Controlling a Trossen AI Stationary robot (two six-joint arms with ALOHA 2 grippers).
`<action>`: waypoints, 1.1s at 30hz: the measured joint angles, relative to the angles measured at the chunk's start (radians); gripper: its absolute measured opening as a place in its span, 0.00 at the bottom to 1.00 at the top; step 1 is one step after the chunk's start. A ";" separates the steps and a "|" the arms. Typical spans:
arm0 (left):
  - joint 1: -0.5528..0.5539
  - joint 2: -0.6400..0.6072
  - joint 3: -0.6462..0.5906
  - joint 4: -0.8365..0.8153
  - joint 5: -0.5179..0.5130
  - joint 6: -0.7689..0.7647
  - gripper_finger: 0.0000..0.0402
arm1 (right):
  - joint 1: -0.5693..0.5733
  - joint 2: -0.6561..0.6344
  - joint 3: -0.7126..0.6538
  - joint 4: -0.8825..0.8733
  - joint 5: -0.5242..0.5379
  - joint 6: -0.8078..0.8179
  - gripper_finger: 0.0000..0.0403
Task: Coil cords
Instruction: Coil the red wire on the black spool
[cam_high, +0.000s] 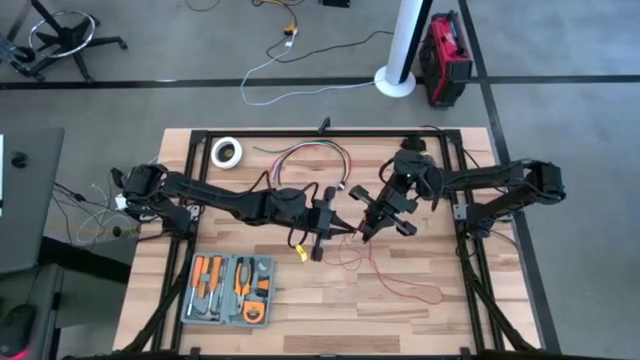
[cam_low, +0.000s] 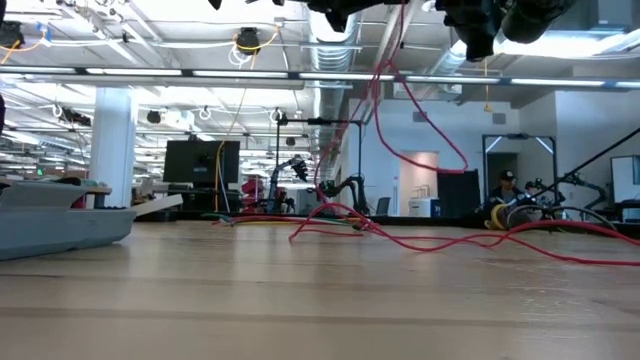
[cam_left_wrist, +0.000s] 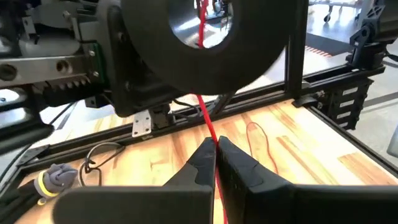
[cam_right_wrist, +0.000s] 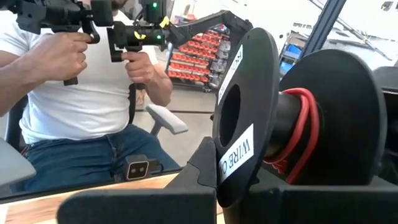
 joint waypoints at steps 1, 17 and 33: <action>0.000 0.000 0.000 0.000 0.000 0.001 0.00 | 0.000 0.000 0.000 0.002 0.000 0.000 0.00; -0.013 0.001 -0.042 -0.088 -0.005 -0.039 0.00 | -0.069 -0.038 0.000 -0.002 0.000 0.032 0.00; -0.039 0.002 -0.121 -0.072 0.002 -0.114 0.00 | -0.116 -0.095 0.000 -0.007 0.123 0.056 0.00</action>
